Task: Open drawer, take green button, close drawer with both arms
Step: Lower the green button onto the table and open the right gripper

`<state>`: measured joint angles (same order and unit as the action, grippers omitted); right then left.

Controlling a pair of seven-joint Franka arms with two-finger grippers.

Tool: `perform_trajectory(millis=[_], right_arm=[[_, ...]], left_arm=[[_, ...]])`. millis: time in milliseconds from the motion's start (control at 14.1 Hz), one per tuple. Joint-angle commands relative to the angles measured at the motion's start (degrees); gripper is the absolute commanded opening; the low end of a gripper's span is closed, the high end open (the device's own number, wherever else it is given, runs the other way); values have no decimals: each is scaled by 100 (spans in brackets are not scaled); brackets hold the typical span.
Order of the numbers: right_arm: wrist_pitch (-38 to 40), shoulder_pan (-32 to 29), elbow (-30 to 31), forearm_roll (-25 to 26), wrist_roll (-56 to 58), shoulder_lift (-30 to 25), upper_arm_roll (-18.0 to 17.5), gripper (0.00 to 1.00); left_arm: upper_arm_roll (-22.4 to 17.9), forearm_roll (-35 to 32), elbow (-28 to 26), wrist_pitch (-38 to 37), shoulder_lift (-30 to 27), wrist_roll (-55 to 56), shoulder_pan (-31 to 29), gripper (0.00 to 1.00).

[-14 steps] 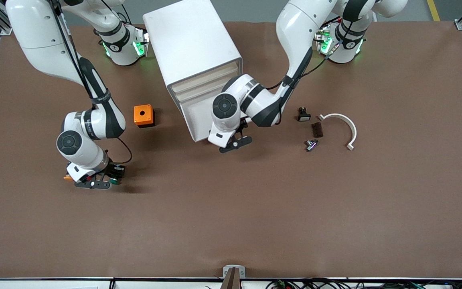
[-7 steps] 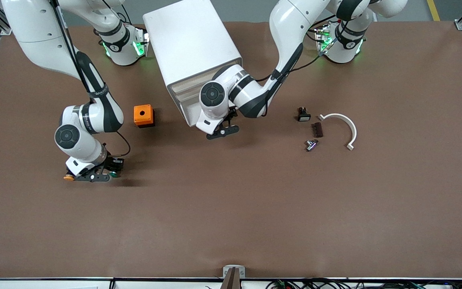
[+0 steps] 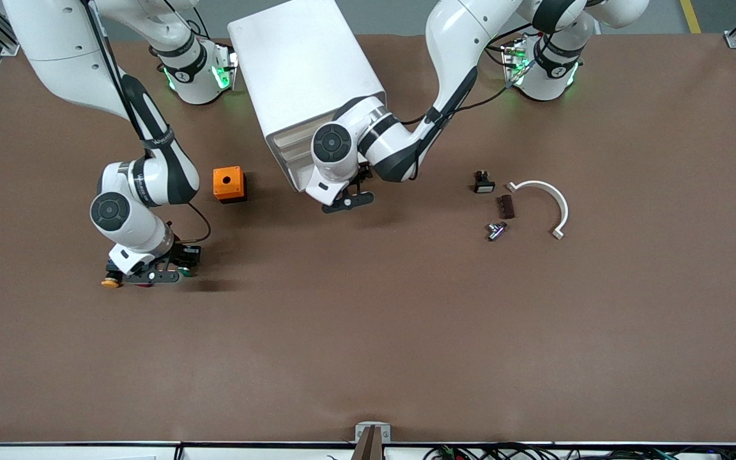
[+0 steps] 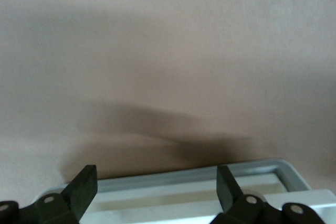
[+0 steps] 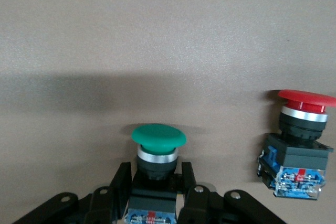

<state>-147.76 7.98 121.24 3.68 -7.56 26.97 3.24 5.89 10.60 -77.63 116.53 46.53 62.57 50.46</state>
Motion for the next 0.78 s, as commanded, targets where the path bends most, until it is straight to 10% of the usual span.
perform_trajectory(millis=[0, 284, 426, 497, 710], right_arm=[[-43, -157, 180, -25, 62, -193, -130, 0], [-43, -148, 154, -183, 62, -193, -130, 0], [-43, -122, 119, -192, 62, -193, -130, 86], [-43, -122, 66, -201, 53, -193, -130, 100], [-8, -87, -22, -209, 71, -219, -130, 100]], left_arm=[[157, -14, -25, 19, -13, -8, -2, 100], [290, -14, -25, 19, -4, -17, 7, 100], [316, -14, -25, 19, 14, -17, 42, 100], [333, -14, -25, 28, 14, -17, 42, 100], [377, -14, -25, 19, 40, -17, 77, 100]])
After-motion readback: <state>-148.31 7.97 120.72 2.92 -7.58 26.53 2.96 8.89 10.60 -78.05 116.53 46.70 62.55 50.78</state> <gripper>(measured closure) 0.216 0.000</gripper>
